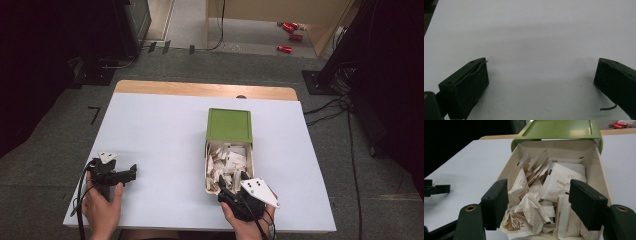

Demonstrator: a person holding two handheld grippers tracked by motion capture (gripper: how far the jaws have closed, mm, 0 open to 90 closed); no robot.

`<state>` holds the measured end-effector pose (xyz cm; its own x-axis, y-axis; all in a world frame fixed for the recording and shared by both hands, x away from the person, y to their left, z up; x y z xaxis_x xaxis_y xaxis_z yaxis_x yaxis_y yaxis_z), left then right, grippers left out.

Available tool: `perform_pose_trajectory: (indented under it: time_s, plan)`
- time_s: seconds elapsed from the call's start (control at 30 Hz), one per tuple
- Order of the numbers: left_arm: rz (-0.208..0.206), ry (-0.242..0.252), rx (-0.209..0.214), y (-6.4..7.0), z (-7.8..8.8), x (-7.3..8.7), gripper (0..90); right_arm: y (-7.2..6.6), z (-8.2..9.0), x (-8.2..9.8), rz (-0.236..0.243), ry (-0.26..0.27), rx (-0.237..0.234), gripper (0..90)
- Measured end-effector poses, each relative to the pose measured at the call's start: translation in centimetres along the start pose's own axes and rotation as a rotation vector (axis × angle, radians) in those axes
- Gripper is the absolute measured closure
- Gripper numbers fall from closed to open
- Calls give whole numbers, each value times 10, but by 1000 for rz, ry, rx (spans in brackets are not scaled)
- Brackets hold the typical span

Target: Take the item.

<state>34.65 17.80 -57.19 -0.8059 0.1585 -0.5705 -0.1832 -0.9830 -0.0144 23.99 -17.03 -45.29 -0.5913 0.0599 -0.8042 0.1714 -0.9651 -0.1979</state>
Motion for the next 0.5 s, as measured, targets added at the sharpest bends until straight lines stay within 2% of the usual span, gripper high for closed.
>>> perform_pose_trajectory:
  time_s: [0.3,0.5]
  plan:
    - [0,0,0,0,0,0,0,-6,-11,5,11,-24,-13,375]
    - [0,0,0,0,0,0,0,-12,-18,13,33,-46,-26,444]
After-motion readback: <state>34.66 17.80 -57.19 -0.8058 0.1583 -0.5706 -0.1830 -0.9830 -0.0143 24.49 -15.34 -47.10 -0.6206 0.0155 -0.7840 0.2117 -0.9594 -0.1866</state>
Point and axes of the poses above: each handheld gripper's, and its own axes: z roughly backward along the jaws, x roughly out of its underside, y roughly to its right, the point moved 10 cm from there along -z, roughly forward along the jaws, and after that the axes turned 8 degrees about -y, right-handed, at the moved point
